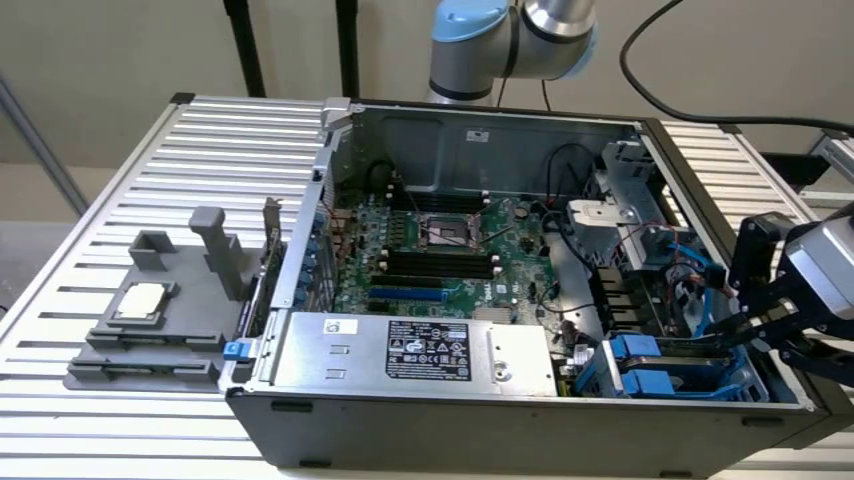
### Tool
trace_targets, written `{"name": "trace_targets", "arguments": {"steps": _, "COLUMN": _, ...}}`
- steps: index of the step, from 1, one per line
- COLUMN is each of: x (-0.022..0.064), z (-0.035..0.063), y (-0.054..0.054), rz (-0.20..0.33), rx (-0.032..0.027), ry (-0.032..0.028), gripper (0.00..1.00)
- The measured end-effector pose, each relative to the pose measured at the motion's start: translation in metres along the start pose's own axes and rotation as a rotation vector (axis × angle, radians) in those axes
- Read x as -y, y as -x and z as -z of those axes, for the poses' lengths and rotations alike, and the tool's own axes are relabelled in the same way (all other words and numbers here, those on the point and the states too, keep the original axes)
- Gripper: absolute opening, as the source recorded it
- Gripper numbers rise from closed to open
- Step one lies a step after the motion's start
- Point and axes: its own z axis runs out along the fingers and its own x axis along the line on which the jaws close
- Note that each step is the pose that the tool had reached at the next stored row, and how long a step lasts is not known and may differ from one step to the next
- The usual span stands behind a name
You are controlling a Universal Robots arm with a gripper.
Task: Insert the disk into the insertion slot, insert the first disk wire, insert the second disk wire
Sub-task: 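Insert the first disk wire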
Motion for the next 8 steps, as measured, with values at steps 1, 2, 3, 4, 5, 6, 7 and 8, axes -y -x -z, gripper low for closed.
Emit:
{"name": "trace_targets", "arguments": {"steps": 1, "x": 0.0, "z": 0.0, "y": 0.0, "rz": 0.003, "rx": 0.0001, "ry": 0.0006, "gripper": 0.18}}
{"name": "trace_targets", "arguments": {"steps": 2, "x": 0.0, "z": 0.0, "y": 0.0, "rz": 0.005, "rx": 0.0001, "ry": 0.0011, "gripper": 0.18}}
{"name": "trace_targets", "arguments": {"steps": 3, "x": -0.0001, "z": -0.0001, "y": 0.0, "rz": 0.007, "rx": 0.0001, "ry": 0.0013, "gripper": 0.17}}
{"name": "trace_targets", "arguments": {"steps": 4, "x": -0.001, "z": -0.0002, "y": 0.0, "rz": 0.007, "rx": 0.0006, "ry": 0.0013, "gripper": 0.17}}
{"name": "trace_targets", "arguments": {"steps": 5, "x": -0.0022, "z": 0.0, "y": 0.001, "rz": 0.008, "rx": 0.0004, "ry": 0.0014, "gripper": 0.17}}
{"name": "trace_targets", "arguments": {"steps": 6, "x": -0.0042, "z": 0.0004, "y": 0.001, "rz": 0.008, "rx": 0.0001, "ry": 0.0014, "gripper": 0.17}}
{"name": "trace_targets", "arguments": {"steps": 7, "x": -0.0068, "z": 0.0009, "y": 0.002, "rz": 0.008, "rx": 0.0, "ry": 0.0012, "gripper": 0.17}}
{"name": "trace_targets", "arguments": {"steps": 8, "x": -0.0102, "z": 0.0015, "y": 0.004, "rz": 0.008, "rx": 0.0, "ry": 0.001, "gripper": 0.17}}
